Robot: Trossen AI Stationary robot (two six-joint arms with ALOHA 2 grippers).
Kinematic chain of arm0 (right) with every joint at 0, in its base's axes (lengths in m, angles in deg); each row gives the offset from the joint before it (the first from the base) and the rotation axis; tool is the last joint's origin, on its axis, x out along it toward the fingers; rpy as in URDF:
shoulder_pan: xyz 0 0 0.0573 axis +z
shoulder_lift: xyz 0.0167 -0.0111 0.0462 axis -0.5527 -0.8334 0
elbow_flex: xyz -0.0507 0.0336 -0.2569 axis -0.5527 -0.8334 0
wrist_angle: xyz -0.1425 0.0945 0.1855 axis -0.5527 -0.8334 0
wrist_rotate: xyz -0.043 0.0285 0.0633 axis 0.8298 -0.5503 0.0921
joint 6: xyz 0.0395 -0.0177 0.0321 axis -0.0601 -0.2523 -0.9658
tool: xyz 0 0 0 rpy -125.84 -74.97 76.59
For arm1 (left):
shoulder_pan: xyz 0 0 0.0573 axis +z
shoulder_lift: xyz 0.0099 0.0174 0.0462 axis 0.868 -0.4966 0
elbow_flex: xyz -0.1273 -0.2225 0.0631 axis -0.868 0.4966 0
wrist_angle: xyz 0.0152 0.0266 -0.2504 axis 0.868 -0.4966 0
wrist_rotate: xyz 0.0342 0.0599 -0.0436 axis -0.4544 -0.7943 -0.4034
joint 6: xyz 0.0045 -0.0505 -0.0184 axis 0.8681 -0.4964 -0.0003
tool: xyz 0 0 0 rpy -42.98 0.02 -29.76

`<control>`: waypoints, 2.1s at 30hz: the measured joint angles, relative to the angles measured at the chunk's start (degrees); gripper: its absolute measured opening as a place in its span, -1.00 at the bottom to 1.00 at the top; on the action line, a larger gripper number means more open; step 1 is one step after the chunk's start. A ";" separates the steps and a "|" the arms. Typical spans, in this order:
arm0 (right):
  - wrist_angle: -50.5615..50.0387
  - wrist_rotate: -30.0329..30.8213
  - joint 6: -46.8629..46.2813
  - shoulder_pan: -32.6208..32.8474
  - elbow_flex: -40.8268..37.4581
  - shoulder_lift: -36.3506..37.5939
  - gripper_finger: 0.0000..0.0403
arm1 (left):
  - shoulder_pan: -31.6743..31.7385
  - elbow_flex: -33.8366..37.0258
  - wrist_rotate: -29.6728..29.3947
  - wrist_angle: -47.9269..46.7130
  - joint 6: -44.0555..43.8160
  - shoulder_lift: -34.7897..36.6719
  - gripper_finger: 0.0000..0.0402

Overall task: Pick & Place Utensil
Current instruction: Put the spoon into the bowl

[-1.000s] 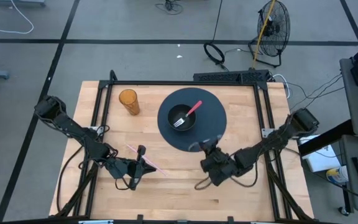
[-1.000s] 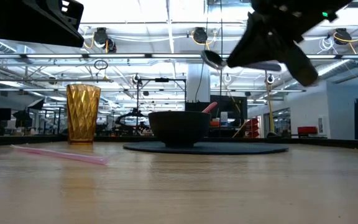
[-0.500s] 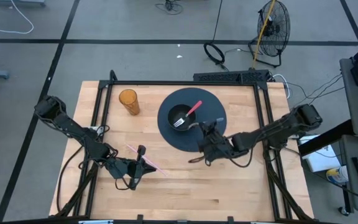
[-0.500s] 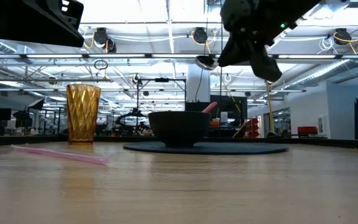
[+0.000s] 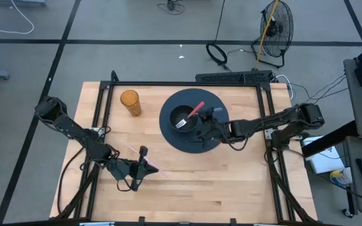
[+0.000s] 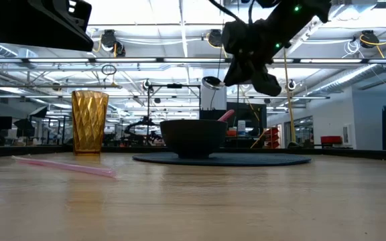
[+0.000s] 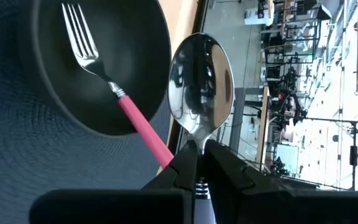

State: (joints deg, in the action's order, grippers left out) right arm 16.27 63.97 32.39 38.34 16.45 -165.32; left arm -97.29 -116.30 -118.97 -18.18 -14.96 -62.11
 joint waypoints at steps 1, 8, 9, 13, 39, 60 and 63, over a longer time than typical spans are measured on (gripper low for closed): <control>0.00 -0.69 0.20 -0.55 0.00 -0.07 -0.92 | 0.20 0.00 0.01 0.00 0.00 0.00 -0.87; 1.53 -0.82 3.13 -2.96 0.00 -2.16 -0.92 | 1.82 0.00 0.37 1.53 0.26 0.00 -0.87; 2.57 -1.40 3.92 -3.29 0.04 -2.69 -0.92 | 1.99 0.00 0.37 1.55 0.33 0.00 -0.87; 2.45 -3.70 4.89 -4.71 1.25 -4.07 -0.92 | 2.66 0.00 0.40 1.73 -0.35 0.00 -0.87; -19.24 -27.21 -1.43 -14.15 19.93 -11.78 -0.92 | 2.98 0.02 -0.02 3.45 -4.76 0.00 -0.87; -18.65 -33.14 -3.05 -14.96 19.85 -17.38 -0.92 | 3.02 0.02 -1.01 2.27 -3.91 0.00 -0.87; -18.16 -33.67 -3.10 -14.93 19.85 -17.51 -0.92 | 3.02 0.02 -1.02 2.27 -3.96 0.00 -0.87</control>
State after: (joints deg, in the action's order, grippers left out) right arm -1.89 30.30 29.28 23.41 36.30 -182.84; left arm -94.27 -116.28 -119.99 -15.91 -18.92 -62.11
